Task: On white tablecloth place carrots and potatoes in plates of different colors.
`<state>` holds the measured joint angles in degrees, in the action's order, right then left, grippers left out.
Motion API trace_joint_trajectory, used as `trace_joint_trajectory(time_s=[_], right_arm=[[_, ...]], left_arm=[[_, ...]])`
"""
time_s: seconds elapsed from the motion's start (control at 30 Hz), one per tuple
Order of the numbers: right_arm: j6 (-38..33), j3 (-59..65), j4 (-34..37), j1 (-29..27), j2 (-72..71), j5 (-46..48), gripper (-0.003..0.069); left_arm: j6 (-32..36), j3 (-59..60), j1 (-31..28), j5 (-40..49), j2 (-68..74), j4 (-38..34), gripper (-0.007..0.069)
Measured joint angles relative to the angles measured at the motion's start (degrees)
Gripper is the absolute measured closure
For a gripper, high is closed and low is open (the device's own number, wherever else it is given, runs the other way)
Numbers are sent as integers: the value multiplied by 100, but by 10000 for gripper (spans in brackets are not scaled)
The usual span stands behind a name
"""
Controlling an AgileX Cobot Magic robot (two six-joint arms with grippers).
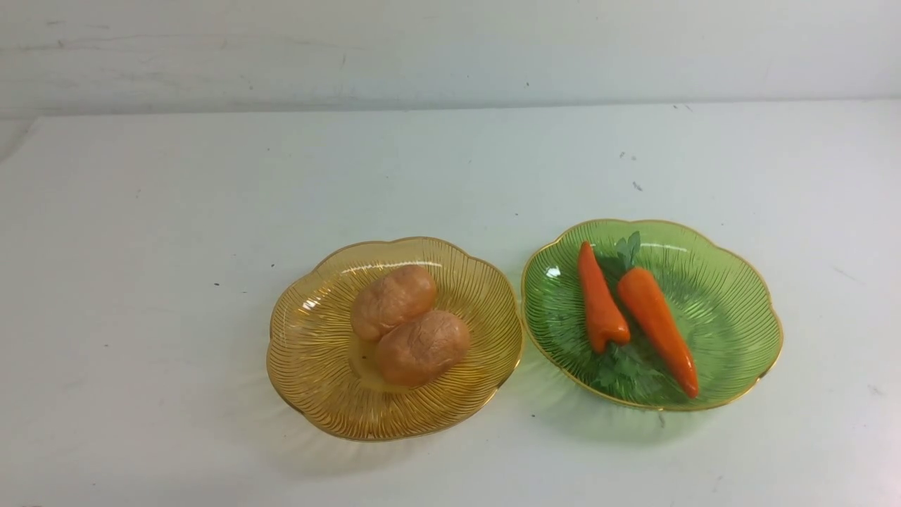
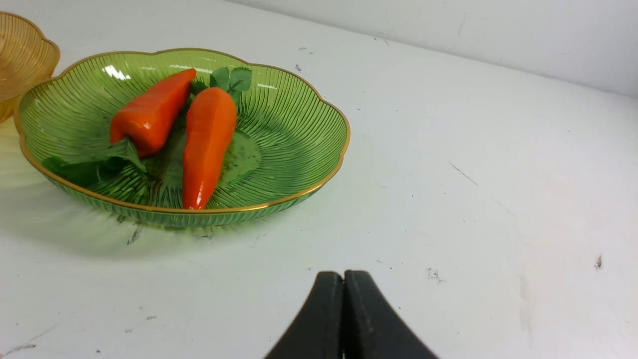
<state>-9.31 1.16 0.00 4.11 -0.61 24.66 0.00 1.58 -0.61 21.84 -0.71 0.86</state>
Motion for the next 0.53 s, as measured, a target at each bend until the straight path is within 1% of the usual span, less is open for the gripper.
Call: trace_joint_trajectory(time_s=[0.53], right_arm=[[0, 0, 0, 0, 0, 0, 674]], left_arm=[[0, 0, 0, 0, 0, 0, 627]])
